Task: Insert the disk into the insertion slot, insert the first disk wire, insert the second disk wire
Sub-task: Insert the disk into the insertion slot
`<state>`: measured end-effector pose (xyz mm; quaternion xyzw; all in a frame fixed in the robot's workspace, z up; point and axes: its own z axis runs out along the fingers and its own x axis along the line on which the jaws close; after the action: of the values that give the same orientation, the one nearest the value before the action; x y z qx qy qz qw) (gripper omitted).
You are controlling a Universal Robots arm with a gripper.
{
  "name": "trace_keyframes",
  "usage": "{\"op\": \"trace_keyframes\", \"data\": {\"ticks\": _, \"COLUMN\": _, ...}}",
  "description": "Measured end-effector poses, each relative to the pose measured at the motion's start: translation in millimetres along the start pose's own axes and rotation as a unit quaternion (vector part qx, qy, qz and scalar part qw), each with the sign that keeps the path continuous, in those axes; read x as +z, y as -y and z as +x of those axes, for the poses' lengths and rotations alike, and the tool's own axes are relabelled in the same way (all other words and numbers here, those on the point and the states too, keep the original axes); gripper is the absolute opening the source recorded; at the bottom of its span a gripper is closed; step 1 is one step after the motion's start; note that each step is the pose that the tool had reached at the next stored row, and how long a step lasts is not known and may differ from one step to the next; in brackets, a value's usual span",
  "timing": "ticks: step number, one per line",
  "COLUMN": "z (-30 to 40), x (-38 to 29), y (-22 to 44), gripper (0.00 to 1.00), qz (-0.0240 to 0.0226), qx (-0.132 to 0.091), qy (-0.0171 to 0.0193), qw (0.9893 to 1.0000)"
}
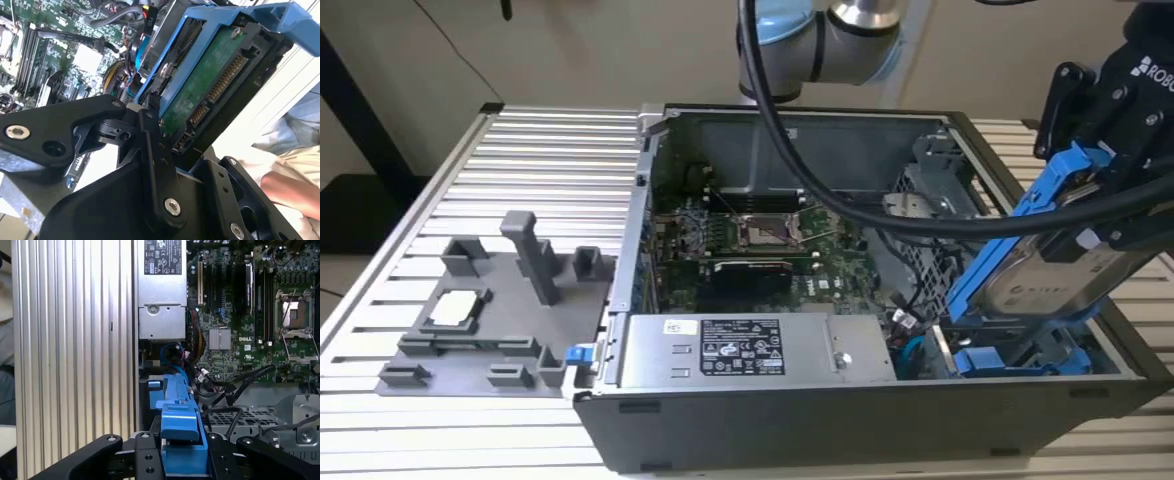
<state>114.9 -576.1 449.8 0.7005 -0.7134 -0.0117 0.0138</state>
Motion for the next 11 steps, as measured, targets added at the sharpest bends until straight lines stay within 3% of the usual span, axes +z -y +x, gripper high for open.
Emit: {"op": "trace_keyframes", "data": {"ticks": 11, "z": 0.1, "x": 8.7, "y": 3.7, "gripper": 0.33, "qz": 0.0, "qx": 0.0, "qy": 0.0, "qw": 1.0}}
